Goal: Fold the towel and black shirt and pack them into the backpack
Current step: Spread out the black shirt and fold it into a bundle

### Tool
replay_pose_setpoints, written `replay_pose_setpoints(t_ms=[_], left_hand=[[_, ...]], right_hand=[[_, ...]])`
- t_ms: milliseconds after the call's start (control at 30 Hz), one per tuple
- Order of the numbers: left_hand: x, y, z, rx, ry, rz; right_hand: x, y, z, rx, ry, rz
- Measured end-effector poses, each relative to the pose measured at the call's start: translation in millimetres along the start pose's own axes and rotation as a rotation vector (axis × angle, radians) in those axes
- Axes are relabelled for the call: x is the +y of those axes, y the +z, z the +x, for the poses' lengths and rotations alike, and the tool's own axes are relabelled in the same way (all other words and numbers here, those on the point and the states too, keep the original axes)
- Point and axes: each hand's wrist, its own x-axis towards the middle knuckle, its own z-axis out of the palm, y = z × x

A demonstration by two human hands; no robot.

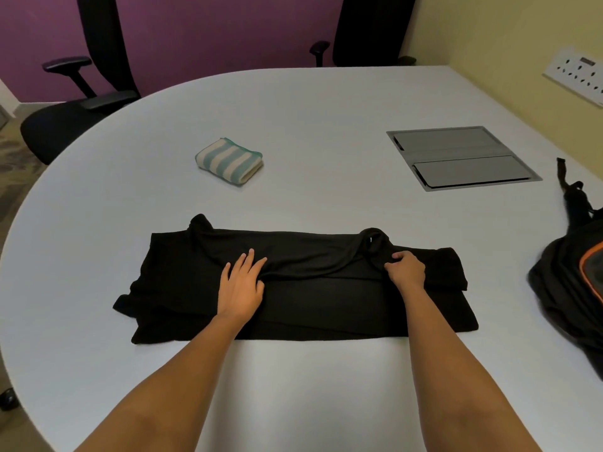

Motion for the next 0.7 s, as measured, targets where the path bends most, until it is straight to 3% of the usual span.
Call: replay_pose_setpoints(t_ms=[467, 700], left_hand=[[9.6, 1.8, -2.6, 0.004, -0.039, 0.048], [1.5, -2.7, -5.9, 0.0, -0.028, 0.127]], right_hand=[[-8.3, 5.6, 3.7, 0.068, 0.264, 0.284], [15.8, -46.0, 1.7, 0.552, 0.089, 0.582]])
